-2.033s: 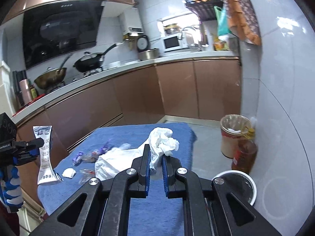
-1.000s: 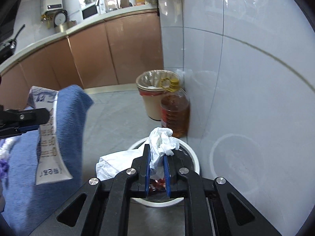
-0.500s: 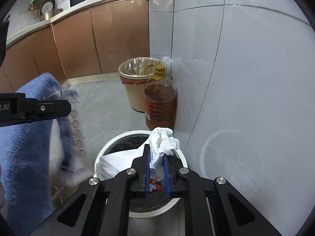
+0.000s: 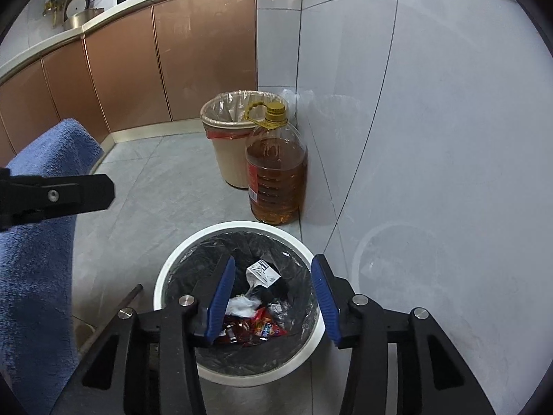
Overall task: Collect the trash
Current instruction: 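Open both tools to drop the carton and tissue into the bin, then return both tools over the remaining candy wrappers on the towel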
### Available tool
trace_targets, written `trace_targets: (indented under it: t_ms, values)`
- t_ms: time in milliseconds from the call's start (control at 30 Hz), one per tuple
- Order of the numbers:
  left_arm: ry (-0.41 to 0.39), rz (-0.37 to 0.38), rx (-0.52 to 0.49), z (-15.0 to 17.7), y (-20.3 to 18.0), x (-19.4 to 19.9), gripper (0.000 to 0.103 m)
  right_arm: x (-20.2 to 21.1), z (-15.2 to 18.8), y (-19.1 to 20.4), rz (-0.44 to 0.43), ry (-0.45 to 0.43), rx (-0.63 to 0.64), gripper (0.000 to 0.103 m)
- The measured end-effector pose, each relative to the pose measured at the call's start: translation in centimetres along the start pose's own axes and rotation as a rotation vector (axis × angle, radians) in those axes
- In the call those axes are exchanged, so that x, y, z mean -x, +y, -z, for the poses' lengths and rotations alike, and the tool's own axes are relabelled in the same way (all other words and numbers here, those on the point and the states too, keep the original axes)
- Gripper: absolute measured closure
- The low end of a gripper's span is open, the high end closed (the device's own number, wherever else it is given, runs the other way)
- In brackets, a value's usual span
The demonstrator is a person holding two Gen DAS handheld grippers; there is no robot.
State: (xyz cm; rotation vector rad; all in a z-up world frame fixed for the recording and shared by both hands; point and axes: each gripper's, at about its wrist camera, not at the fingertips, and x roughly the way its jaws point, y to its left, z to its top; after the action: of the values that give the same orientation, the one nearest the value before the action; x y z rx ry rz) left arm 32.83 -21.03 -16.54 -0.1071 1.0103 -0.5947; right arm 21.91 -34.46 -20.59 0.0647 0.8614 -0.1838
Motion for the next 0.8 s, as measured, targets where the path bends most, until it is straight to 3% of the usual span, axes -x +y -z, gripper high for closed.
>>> trace_targets:
  t_ms: [233, 467, 567, 800]
  values:
    - [-0.118, -0.050, -0.020, 1.6, 0.0, 6.4, 0.055, 3.6, -0.2, 1.0, -0.041, -0.047, -0.017, 0.055]
    - [-0.245, -0.131, -0.041, 4.2, 0.4, 13.4, 0.053, 8.5, -0.7, 3.0, -0.045, -0.117, 0.023, 0.041]
    - [-0.274, -0.151, -0.038, 5.6, 0.8, 15.9, 0.053, 10.9, -0.8, 3.8, -0.038, -0.139, 0.044, 0.036]
    - [-0.339, -0.179, -0.027, 9.0, 2.0, 21.2, 0.053, 16.2, -0.5, 6.4, -0.033, -0.200, 0.135, 0.034]
